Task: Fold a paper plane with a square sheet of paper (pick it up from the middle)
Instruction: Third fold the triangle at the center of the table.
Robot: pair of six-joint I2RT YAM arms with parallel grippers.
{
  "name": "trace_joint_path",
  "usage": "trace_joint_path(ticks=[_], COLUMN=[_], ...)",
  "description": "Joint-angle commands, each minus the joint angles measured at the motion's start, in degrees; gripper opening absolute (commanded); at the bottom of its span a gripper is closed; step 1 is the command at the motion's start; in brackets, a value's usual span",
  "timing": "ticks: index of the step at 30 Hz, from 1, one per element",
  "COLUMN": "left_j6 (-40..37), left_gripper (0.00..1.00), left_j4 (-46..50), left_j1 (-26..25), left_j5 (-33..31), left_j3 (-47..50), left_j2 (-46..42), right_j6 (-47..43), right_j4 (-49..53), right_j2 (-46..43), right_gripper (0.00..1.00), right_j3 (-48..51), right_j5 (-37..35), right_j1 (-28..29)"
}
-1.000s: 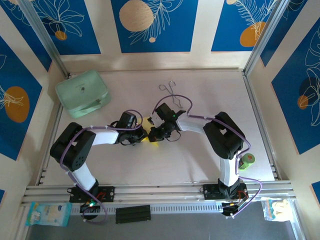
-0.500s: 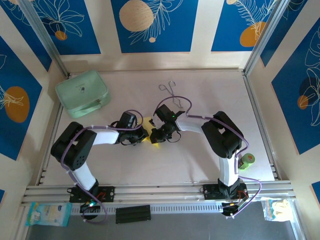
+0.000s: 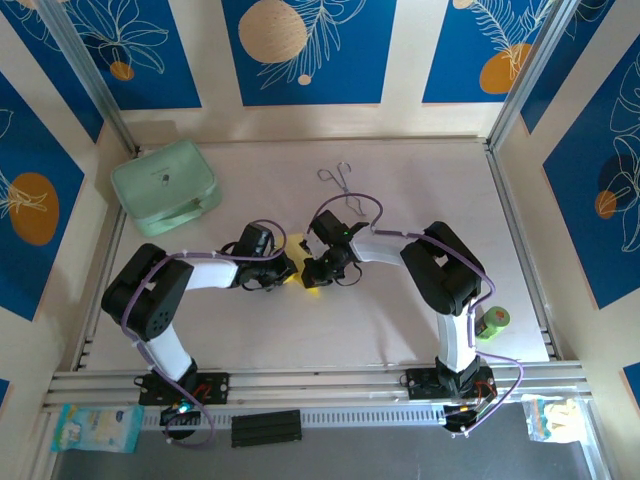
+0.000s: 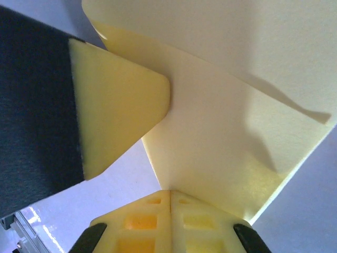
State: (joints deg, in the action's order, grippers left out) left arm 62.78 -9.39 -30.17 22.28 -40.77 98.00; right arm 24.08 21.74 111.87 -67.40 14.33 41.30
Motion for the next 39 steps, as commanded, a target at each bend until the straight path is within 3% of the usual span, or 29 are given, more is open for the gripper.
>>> trace_joint_path(ticks=[1, 10, 22, 30, 39], left_j6=[0.3, -0.9, -1.9, -2.2, -1.7], left_gripper=[0.09, 0.08, 0.07, 0.08, 0.09], left_j4=[5.9, 11.5, 13.3, 12.6, 12.0], left_j1=[-0.3, -0.1, 0.3, 0.3, 0.3], left_j5=[-1.0, -3.1, -2.8, -1.0, 0.2], left_j3=[0.9, -0.5, -1.5, -2.6, -3.9], left_j2=[2.3, 2.9, 4.7, 4.3, 4.0], right_j6=[0.3, -1.8, -1.6, 2.6, 6.9], right_j4=[2.5, 3.5, 4.3, -0.1, -4.0], right_j2=[1.4, 0.2, -7.7, -16.2, -9.6], right_gripper=[0.03, 0.03, 0.03, 0.02, 0.06], right_j3=[-0.4, 1.2, 11.6, 9.5, 5.2], right_j5=[-1.5, -0.6, 1.6, 1.1, 2.2], right_j1=[0.0, 0.0, -1.5, -2.1, -0.9])
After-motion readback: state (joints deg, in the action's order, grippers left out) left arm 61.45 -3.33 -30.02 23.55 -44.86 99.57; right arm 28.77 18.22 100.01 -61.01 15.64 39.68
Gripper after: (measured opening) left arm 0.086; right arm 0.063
